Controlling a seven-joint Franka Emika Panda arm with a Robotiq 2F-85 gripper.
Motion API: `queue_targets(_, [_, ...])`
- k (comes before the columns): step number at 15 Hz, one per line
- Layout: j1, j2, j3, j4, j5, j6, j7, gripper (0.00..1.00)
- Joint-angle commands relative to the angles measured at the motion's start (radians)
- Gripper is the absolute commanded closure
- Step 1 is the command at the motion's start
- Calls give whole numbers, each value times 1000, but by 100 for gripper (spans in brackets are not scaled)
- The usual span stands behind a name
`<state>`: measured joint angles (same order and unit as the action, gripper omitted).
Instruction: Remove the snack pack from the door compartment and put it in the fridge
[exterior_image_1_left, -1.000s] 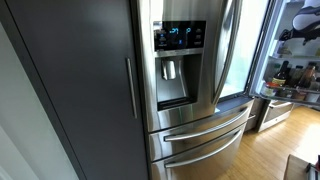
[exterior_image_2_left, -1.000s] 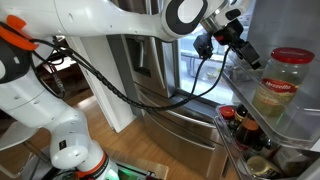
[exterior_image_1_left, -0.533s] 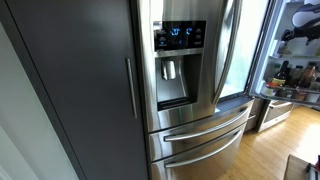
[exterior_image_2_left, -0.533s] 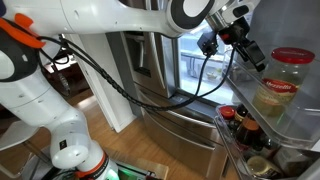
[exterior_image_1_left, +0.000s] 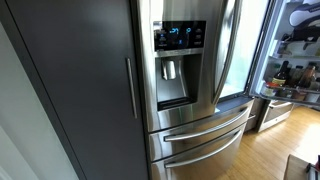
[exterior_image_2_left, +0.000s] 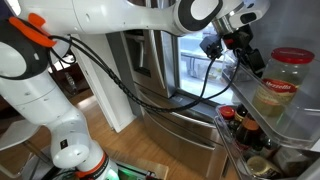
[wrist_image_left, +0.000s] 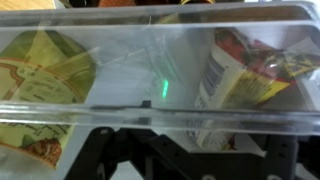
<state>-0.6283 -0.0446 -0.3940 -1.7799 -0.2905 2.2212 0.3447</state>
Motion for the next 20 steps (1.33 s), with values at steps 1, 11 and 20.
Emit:
queue_targets(1, [26,36,-32,40,65,-35,-32,42])
queue_targets(11, [48,11,-40,37,42,5,-1,100])
queue_targets(20, [68,-59,-29,-32,-216,160,62,100])
